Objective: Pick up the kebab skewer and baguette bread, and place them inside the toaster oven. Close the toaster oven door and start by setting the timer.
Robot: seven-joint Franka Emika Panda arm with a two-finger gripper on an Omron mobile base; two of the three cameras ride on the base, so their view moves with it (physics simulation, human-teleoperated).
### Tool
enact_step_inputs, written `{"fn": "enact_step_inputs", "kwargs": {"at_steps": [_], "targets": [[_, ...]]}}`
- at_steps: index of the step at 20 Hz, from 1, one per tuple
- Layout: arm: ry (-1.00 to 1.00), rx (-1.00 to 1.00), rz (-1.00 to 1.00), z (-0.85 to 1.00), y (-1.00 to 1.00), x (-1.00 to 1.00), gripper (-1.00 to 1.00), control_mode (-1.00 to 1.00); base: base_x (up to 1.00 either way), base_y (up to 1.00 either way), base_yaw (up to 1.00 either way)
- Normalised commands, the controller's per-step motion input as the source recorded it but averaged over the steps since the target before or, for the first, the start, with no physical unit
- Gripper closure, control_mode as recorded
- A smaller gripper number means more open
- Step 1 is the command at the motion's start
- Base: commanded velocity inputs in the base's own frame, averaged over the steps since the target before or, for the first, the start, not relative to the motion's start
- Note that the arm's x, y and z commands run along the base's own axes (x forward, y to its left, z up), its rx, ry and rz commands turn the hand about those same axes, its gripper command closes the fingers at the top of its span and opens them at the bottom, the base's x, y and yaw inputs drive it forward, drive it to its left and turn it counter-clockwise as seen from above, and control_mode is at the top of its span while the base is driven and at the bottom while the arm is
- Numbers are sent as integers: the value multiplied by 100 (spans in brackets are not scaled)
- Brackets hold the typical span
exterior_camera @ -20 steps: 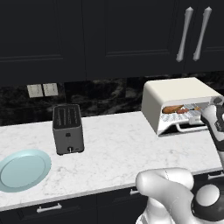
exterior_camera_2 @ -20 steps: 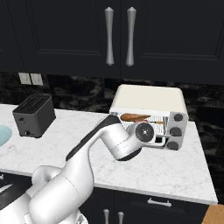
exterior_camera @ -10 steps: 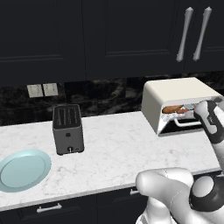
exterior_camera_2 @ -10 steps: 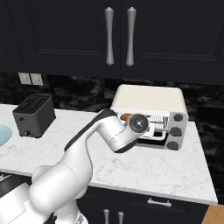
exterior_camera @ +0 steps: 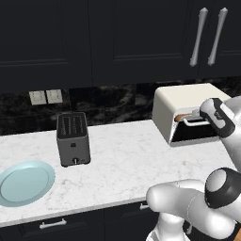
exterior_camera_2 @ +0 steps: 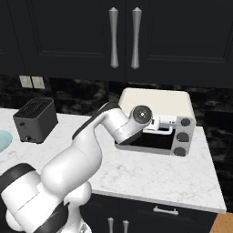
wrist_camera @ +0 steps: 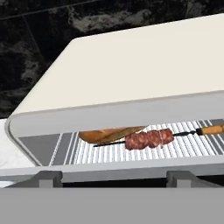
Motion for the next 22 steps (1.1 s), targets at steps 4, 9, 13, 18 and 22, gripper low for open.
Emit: {"fn": "enact_step_inputs", "kwargs": {"at_steps": [4,9,13,18,22], "targets": [[-3,0,0,0,28,52,-100,-100,0,0,0],[-3,0,0,-8,26,50,-100,-100,0,0,0],[-4,0,0,-14,29,55,-100,-100,0,0,0],[0,0,0,-17,27,55,-100,-100,0,0,0],[0,0,0,-5,13,31,-100,-100,0,0,0]]}}
